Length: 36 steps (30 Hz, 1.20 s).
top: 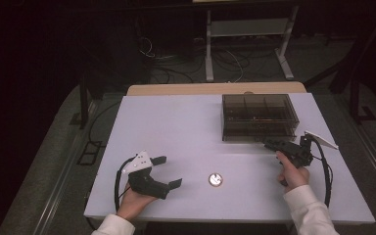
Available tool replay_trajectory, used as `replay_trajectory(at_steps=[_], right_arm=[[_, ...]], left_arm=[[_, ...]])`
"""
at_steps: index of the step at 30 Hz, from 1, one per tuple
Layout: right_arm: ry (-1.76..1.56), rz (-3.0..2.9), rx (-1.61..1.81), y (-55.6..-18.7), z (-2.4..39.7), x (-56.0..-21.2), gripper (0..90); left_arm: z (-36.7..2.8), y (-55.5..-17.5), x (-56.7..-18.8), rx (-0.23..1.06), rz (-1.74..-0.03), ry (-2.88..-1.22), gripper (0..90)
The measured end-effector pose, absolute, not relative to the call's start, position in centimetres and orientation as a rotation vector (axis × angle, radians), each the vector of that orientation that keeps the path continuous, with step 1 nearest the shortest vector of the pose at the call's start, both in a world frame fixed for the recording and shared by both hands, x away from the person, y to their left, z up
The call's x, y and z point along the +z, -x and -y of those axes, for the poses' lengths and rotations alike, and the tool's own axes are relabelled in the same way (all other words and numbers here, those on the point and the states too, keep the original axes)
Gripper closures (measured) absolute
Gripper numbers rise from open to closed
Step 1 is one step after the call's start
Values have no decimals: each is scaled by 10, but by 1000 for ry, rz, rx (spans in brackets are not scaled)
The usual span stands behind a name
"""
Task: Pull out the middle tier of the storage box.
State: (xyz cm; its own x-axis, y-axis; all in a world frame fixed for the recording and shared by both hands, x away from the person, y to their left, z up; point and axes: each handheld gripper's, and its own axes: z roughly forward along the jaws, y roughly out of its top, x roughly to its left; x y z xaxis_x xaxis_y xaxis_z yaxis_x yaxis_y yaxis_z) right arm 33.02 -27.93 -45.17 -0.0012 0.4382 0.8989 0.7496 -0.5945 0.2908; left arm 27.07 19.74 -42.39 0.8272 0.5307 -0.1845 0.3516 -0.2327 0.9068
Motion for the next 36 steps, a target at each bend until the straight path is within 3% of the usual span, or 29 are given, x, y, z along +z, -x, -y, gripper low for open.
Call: replay_trajectory(at_steps=[20, 32, 34, 36], right_arm=[[1833, 1637, -1534, -332, 276, -419, 211], [1774, 1924, -1458, -338, 280, -393, 184], [1739, 1967, -1446, -339, 280, -390, 25], [1736, 2008, -1418, -340, 280, -387, 25]], left_arm=[[-198, -271, -424, 191, -673, -1844, 0], [-203, -271, -423, 196, -690, -1823, 0], [-204, -272, -422, 199, -694, -1820, 0], [-205, -272, -422, 201, -698, -1814, 0]])
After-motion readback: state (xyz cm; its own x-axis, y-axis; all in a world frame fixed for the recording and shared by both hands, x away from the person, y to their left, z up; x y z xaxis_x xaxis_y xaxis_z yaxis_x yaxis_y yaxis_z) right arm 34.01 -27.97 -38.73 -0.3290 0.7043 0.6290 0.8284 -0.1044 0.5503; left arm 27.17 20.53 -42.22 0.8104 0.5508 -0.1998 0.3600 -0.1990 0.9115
